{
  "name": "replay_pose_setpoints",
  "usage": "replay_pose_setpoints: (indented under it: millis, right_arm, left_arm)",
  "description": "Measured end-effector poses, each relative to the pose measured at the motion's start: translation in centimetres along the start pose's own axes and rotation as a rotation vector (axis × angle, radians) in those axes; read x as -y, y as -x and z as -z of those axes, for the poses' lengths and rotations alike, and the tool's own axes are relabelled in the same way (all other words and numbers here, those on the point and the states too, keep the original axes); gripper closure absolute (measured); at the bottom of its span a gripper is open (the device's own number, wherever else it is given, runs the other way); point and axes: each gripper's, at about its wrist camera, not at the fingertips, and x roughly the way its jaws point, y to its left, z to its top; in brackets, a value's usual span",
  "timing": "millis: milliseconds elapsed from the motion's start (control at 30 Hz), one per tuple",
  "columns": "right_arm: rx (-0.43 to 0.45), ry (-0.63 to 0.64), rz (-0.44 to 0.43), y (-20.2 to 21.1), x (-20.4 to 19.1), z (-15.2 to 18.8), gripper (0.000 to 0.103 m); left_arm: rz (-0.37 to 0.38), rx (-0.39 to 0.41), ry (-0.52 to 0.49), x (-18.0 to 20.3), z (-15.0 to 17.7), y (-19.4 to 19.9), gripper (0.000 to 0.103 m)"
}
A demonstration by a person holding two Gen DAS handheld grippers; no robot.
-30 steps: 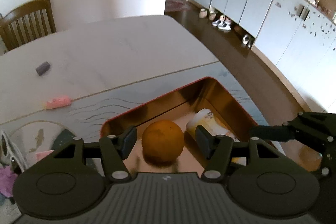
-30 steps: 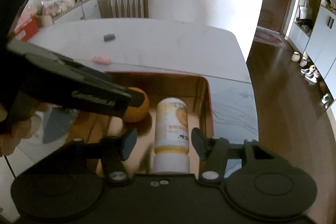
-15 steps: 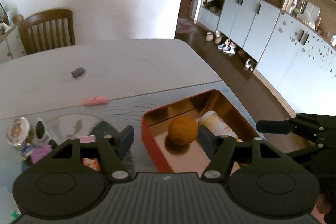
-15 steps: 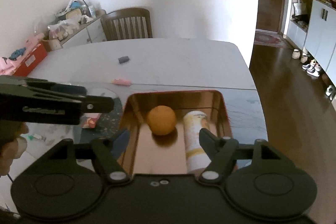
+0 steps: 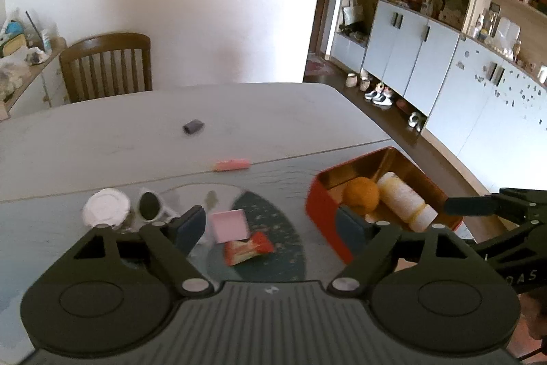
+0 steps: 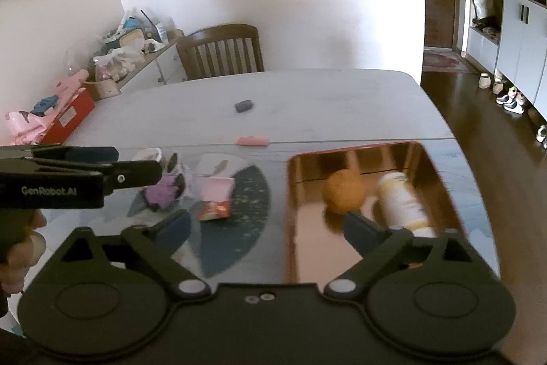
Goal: Organize rigid objects
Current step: 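Move left gripper toward the green item while right gripper moves toward the red snack packet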
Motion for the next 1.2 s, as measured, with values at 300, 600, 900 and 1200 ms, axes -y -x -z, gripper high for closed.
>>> replay_pose_setpoints:
  millis: [300, 600, 900, 1200]
  right_arm:
    - [0.008, -0.022, -0.003, -1.6, -5.0, 0.6, 0.0]
    - [-0.003, -0.017, 0.042, -3.9, -7.8, 1.2, 0.0]
    - [-0.031, 0.015, 0.081, -7.1, -8.5, 1.4, 0.0]
    - [-0.098, 0.047, 0.104, -11.6, -7.6, 1.5, 0.008]
  left_arm:
    - [-0.025, 0.003, -0.003, -6.7, 2.1, 1.7, 0.02]
    - [-0.039, -0.046, -0.002, -12.0, 5.2, 2.3, 0.02]
    - [-0.04, -0.108, 0.016, -15.0, 8.7, 1.1, 0.02]
    - [-0.087, -0.16, 0.027, -15.9, 11.4, -1.0, 0.02]
